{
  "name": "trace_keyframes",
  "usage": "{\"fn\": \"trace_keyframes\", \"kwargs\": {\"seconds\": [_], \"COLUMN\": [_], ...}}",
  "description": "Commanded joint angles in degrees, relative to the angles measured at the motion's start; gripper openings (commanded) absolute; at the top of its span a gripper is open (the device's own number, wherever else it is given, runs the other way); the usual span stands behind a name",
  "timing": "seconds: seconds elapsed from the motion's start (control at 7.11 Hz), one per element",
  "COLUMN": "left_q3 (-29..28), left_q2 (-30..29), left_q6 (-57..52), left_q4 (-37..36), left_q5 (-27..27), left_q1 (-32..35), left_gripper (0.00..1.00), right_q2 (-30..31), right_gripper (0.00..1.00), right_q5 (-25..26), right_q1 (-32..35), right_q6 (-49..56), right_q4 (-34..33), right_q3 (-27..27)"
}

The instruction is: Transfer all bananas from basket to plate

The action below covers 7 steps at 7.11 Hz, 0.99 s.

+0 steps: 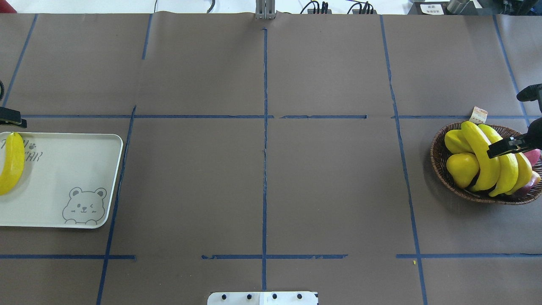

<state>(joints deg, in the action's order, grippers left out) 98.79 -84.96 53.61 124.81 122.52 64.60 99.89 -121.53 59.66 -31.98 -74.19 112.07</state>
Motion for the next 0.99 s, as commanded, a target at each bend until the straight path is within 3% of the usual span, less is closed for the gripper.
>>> {"fn": "trace_keyframes", "kwargs": {"seconds": [0.0, 0.28, 0.84], "left_q3": [0.00, 0.00, 0.00], "left_q2": [0.06, 0.06, 0.15], "left_q6": [0.00, 0.00, 0.00], "left_q4": [0.00, 0.00, 0.09], "left_q5": [0.09, 0.00, 0.00], "left_q1": [0.00, 0.00, 0.00], "left_gripper": [0.99, 0.99, 0.99], "right_q2": [2.14, 2.33, 2.06], "right_gripper": [0.87, 0.86, 0.65], "right_q5": [-0.02, 0.07, 0.07], "right_q1": [0.19, -0.15, -0.68], "right_q6": [1.30, 1.66, 1.66], "right_q4": [0.01, 0.01, 0.01], "right_q3": [0.43, 0.17, 0.08]}}
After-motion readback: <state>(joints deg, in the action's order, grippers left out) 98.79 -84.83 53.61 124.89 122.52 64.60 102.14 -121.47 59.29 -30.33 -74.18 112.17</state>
